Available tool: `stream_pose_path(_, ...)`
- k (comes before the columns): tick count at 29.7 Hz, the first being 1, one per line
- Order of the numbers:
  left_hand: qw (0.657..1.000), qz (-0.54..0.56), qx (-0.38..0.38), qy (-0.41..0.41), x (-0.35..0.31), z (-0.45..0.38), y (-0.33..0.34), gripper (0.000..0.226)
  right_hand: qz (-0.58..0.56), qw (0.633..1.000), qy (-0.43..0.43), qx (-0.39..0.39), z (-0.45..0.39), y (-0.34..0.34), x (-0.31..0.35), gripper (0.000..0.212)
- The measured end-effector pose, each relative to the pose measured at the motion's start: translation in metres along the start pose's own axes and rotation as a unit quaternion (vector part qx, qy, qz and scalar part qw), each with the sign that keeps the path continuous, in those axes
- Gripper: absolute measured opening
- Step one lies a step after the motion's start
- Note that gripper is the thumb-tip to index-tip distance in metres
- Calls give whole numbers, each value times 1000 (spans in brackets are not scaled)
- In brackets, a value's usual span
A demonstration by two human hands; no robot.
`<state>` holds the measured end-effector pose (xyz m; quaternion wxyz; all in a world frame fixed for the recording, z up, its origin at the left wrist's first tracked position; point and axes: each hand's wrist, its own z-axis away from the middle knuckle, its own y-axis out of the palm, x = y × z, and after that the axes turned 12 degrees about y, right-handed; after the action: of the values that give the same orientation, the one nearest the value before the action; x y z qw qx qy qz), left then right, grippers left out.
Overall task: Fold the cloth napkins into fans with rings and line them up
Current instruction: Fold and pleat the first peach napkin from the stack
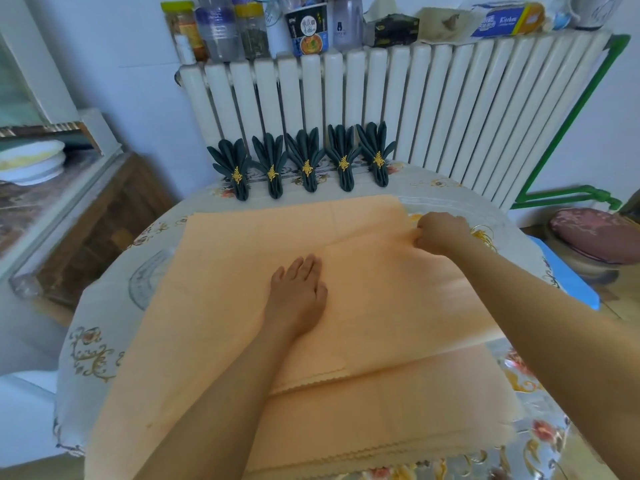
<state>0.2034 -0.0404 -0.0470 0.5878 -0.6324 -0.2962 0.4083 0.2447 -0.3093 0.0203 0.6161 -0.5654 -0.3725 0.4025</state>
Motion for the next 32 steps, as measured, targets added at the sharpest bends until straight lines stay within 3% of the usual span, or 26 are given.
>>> stream_pose_path(3, 1000, 0, 2, 2, 0, 1, 0, 55, -123, 992, 23, -30, 19, -6, -16, 10)
stream_pose_path(7, 1000, 1, 8, -2, 0, 1, -1, 55, -258, 965, -16, -44, 70, -8, -19, 39)
stream_pose_path(12, 1000, 28, -1, -1, -2, 3, -4, 55, -371, 926, -47, -62, 143, 18, 6, 11)
stream_pose_path(18, 998, 64, -21, 7, -2, 5, -4, 59, -372, 920, -123, -29, 192, 69, 27, 20)
stream_pose_path(25, 1000, 8, 7, 13, -2, 2, -2, 63, -341, 924, -165, -54, 200, 89, 29, 19)
stream_pose_path(32, 999, -16, 28, 15, -3, 2, -4, 62, -318, 924, -169, -125, 208, 93, 30, 19)
